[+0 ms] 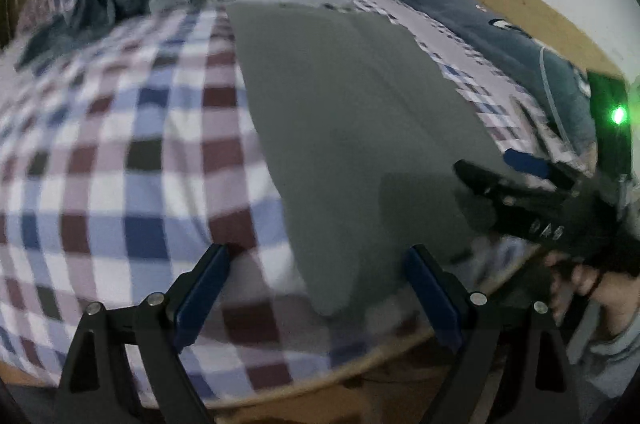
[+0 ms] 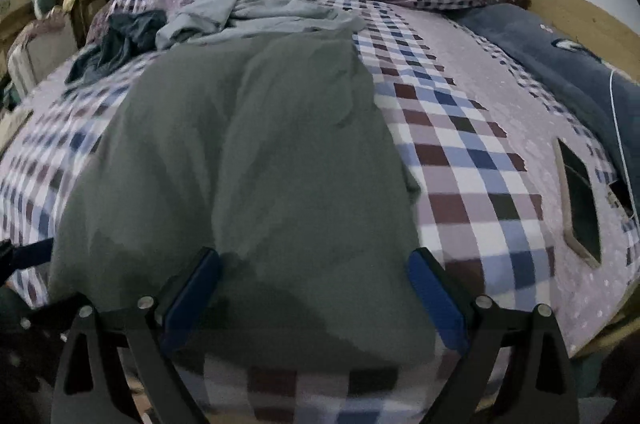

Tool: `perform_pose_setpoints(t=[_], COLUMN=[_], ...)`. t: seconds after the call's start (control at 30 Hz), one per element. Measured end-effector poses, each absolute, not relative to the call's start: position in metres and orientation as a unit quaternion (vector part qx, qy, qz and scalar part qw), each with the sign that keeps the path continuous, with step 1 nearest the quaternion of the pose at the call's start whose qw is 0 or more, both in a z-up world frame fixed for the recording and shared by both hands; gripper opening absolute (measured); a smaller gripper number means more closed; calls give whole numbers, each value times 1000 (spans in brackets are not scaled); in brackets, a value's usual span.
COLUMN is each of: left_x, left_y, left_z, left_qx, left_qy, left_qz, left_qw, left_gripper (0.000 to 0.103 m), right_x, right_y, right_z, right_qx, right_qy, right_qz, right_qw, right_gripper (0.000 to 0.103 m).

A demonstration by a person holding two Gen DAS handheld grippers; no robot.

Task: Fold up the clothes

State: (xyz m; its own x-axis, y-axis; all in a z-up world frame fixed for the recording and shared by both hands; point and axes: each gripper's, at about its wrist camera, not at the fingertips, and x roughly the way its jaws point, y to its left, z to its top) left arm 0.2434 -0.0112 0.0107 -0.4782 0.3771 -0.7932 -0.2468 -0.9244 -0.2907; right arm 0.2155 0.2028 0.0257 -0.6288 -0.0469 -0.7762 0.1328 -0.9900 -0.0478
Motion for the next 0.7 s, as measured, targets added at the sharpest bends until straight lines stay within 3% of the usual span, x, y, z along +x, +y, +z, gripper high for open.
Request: perform_pose_setpoints(t=[0.1, 0.37, 0.5, 0.7], left_x=[243, 220, 213, 200], left_y=[-24, -78, -79, -59], left_z=[8, -21, -30, -35], left_qx=[-495, -496, -499, -510], left_qy=[-148, -401, -449, -454], left_qz=[830, 725, 683, 652], left_qw=[211, 259, 286, 330], left_gripper=[92, 92, 92, 92], right_x=[228, 258, 273, 290], right_y=[200, 212, 210, 186], right_z=[26, 57, 73, 87], right_qx=[439, 411, 382, 341], right_qy=[71, 26, 24, 67], right_qz=[-894, -908, -918, -928], right_qw=[52, 73, 99, 132], right_gripper=[97, 97, 97, 97])
